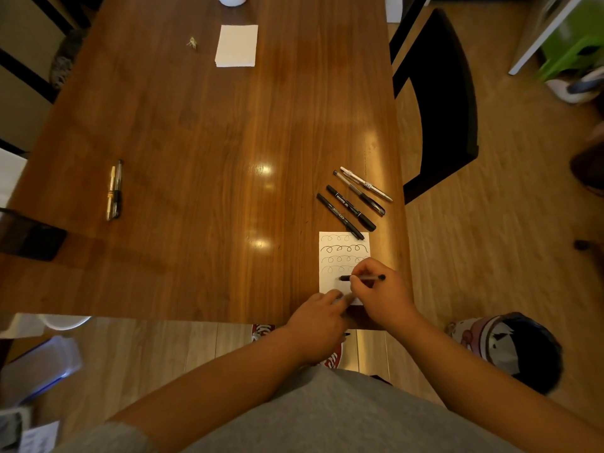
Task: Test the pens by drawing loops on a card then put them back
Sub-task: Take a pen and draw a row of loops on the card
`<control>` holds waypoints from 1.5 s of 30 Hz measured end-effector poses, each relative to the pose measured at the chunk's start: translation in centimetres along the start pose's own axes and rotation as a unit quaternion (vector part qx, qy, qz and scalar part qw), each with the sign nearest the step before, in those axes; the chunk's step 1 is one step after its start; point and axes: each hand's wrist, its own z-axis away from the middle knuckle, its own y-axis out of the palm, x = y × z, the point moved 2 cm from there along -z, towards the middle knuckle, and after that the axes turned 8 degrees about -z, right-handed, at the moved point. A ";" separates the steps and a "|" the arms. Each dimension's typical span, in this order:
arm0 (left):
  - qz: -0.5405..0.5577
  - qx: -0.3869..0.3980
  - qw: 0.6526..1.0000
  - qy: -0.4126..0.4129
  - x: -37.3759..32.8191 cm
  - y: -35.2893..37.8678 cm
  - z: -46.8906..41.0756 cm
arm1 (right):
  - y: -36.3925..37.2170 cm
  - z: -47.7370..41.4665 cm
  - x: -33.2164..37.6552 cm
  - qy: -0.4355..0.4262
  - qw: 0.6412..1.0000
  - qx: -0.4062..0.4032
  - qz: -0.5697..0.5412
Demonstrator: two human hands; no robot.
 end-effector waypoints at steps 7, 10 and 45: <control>0.006 0.018 1.000 -0.001 0.0 -0.5 -0.6 | -0.9 0.0 -0.8 0.009 1.000 -0.015 -0.013; 0.004 0.033 0.999 0.006 0.0 -0.9 -0.7 | -1.3 0.2 -1.0 0.008 1.000 -0.018 -0.009; -0.012 0.022 1.000 0.012 -0.9 -1.1 -2.7 | -3.4 0.8 -2.1 0.027 0.999 -0.039 0.004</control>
